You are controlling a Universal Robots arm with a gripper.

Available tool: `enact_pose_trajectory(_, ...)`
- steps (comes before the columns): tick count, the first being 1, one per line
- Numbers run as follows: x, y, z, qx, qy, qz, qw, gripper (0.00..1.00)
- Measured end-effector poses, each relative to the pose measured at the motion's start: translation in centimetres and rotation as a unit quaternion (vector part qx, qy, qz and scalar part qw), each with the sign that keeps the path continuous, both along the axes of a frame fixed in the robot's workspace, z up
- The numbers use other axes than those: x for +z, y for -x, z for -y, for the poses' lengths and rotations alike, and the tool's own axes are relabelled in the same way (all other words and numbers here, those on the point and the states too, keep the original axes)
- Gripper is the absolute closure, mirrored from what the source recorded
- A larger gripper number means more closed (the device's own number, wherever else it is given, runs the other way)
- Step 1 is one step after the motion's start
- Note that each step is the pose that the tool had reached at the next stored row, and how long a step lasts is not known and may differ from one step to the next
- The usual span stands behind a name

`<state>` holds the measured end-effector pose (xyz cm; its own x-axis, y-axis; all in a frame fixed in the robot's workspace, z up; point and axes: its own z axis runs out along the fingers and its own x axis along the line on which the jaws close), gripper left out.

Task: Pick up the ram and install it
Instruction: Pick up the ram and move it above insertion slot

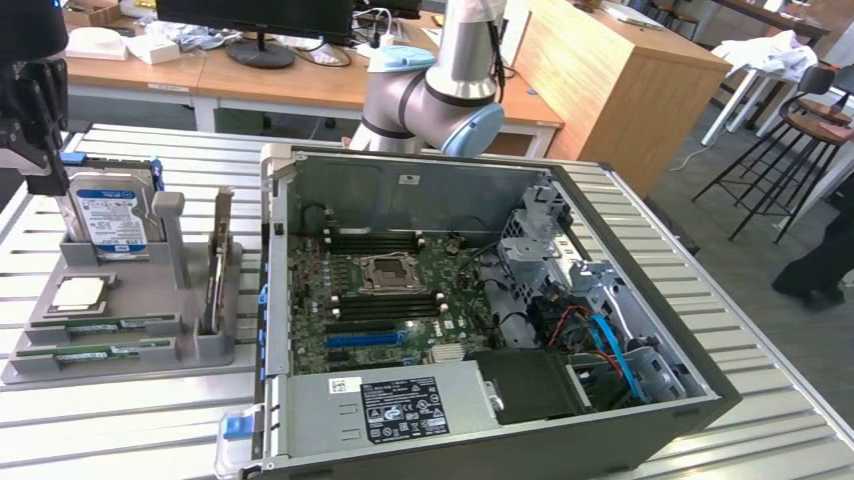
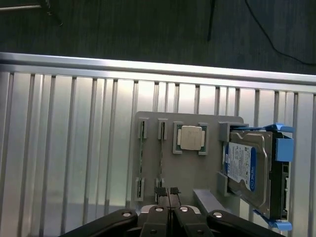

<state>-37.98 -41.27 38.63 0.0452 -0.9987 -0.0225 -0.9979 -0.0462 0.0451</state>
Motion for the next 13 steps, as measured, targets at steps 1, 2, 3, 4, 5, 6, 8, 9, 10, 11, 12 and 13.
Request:
enact_pose_trajectory(1,0.0,0.0,0.0,0.0,0.0,0.0,1.0,0.9)
enact_pose_trajectory(2,0.0,0.0,0.0,0.0,0.0,0.0001,1.0,0.9)
enact_pose_trajectory(3,0.0,0.0,0.0,0.0,0.0,0.0,1.0,0.9)
enact_pose_trajectory(4,0.0,0.0,0.0,0.0,0.0,0.0001,1.0,0.9)
enact_pose_trajectory(5,-0.01,-0.01,0.0,0.0,0.0,0.0004,1.0,0.9)
enact_pose_trajectory(6,-0.02,-0.01,0.0,0.0,0.0,0.0008,1.0,0.9)
enact_pose_trajectory(8,-0.04,0.0,0.0,0.0,0.0,0.0011,1.0,0.9)
enact_pose_trajectory(9,-0.05,0.0,0.0,0.0,0.0,0.0011,1.0,0.9)
enact_pose_trajectory(10,-0.06,0.0,0.0,0.0,0.0,0.0011,1.0,0.9)
enact_pose_trajectory(11,-0.1,0.0,0.0,0.0,0.0,0.0011,1.0,0.9)
enact_pose_trajectory(12,-0.13,0.0,0.0,0.0,0.0,0.0012,1.0,0.9)
enact_pose_trajectory(13,-0.17,0.0,0.0,0.0,0.0,0.0012,1.0,0.9)
